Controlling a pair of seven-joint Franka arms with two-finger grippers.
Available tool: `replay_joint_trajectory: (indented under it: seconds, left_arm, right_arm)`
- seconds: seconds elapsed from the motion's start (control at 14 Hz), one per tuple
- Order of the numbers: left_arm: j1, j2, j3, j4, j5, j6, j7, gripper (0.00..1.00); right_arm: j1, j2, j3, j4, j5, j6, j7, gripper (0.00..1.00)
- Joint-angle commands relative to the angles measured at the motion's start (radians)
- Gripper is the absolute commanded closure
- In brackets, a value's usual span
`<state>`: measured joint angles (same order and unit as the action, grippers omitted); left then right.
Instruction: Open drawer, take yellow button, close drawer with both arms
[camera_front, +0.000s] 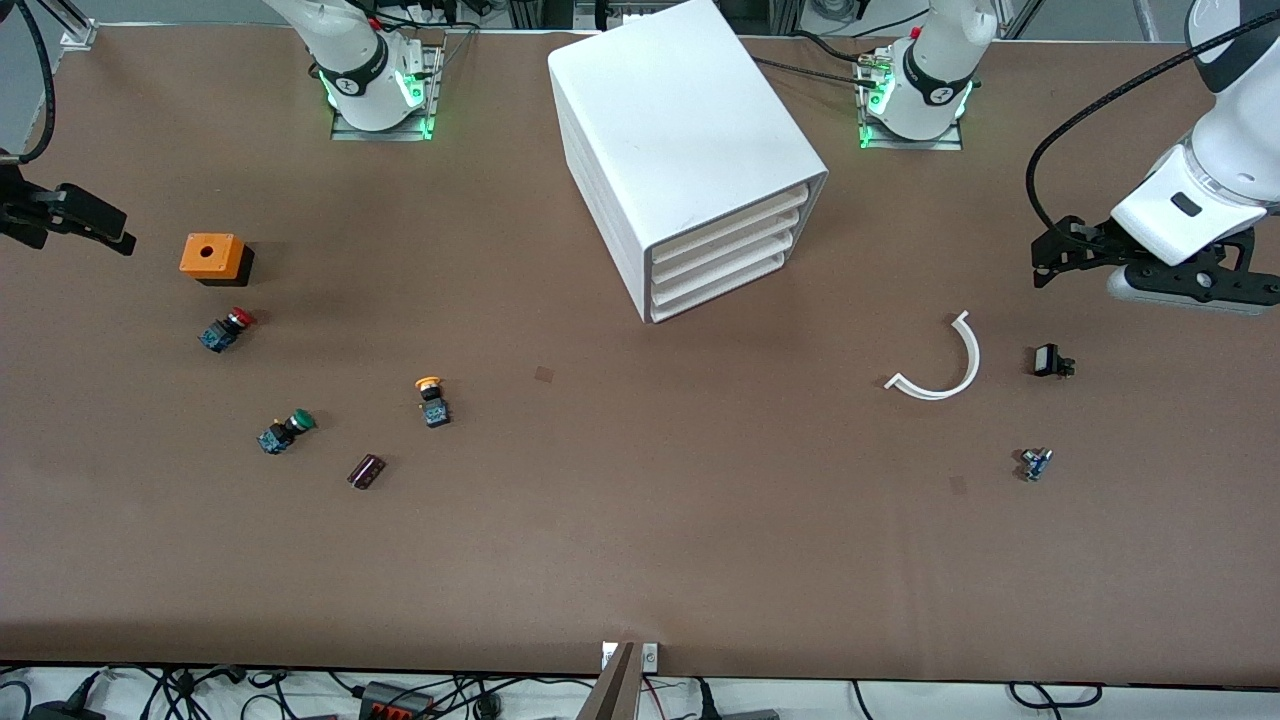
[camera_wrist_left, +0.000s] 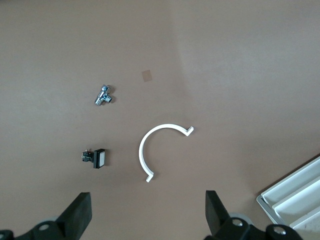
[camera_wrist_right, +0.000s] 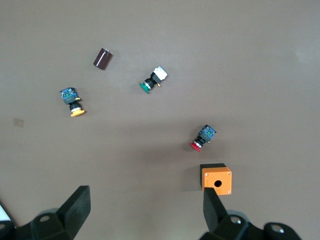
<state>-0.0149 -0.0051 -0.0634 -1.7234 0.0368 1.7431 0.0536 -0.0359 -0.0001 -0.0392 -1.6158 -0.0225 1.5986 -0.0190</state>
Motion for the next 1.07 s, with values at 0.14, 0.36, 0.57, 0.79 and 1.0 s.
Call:
replay_joint_trajectory:
  seconds: [0.14, 0.36, 0.57, 0.79, 1.0]
  left_arm:
    - [0.003, -0.007, 0.000, 0.005, 0.000, -0.007, 0.008, 0.00]
    - [0.003, -0.007, 0.000, 0.005, 0.000, -0.007, 0.008, 0.00]
    - [0.003, -0.007, 0.000, 0.005, 0.000, -0.007, 0.008, 0.00]
    - [0.003, -0.007, 0.000, 0.005, 0.000, -0.007, 0.008, 0.00]
    - [0.003, -0.009, 0.000, 0.005, 0.000, -0.008, 0.008, 0.00]
  right_arm:
    - [-0.001, -0.026, 0.005, -0.030, 0.032, 0.023, -0.009, 0.00]
    - [-0.001, -0.024, 0.007, -0.030, 0.032, 0.023, -0.009, 0.00]
    - [-0.001, -0.026, 0.007, -0.035, 0.029, 0.030, -0.010, 0.00]
    - [-0.001, -0.046, 0.007, -0.073, 0.026, 0.066, -0.010, 0.00]
    - [0.001, -0.054, 0.007, -0.084, 0.021, 0.070, -0.012, 0.00]
